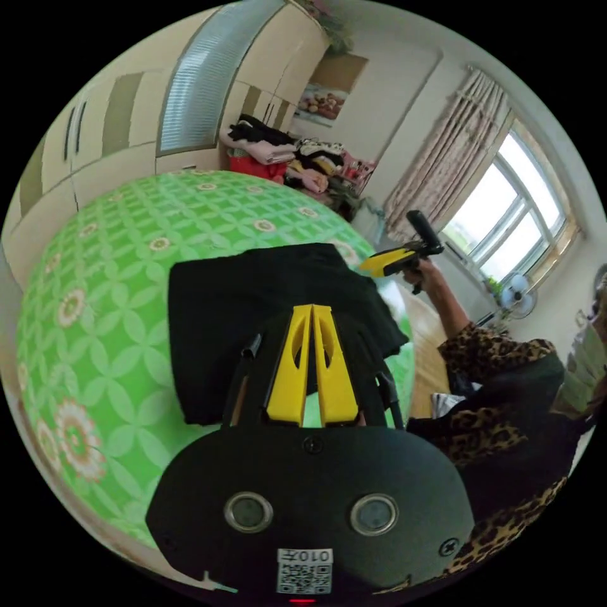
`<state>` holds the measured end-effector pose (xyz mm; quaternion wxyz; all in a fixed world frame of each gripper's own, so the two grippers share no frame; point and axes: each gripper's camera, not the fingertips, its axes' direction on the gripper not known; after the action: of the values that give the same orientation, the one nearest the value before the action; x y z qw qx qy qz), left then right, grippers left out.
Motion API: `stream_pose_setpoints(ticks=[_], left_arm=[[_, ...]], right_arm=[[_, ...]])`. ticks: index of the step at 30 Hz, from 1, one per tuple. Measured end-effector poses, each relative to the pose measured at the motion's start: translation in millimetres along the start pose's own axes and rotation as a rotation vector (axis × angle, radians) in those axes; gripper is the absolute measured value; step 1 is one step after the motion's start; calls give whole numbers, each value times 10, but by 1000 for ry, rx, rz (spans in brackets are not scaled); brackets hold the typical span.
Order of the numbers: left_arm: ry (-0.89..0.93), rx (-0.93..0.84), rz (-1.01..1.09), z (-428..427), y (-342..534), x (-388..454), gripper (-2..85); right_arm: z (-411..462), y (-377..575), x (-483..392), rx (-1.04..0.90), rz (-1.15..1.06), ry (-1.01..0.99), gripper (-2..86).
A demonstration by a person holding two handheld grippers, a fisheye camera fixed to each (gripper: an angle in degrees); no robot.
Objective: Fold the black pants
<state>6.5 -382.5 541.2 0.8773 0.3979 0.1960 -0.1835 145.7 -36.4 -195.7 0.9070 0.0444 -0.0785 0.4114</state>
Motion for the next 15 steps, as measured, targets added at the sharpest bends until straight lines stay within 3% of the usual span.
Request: stream_pose_setpoints(ticks=[3, 8, 12, 13, 15], left_arm=[[-92, 24, -33, -190, -204, -201, -1], [45, 146, -201, -367, 101, -612, -2], [-116, 142, -288, -531, 519, -775, -1], [-200, 131, -336, -616, 613, -923, -1], [-189, 99, -404, -664, 663, -1229, -1]], right_arm=[[-41, -187, -142, 21, -111, -137, 123], [232, -782, -140, -100, -129, -179, 110], [268, -842, 83, -102, -9, -138, 81], [239, -719, 219, -61, 86, -153, 82], [205, -487, 415, 13, 250, -177, 95]])
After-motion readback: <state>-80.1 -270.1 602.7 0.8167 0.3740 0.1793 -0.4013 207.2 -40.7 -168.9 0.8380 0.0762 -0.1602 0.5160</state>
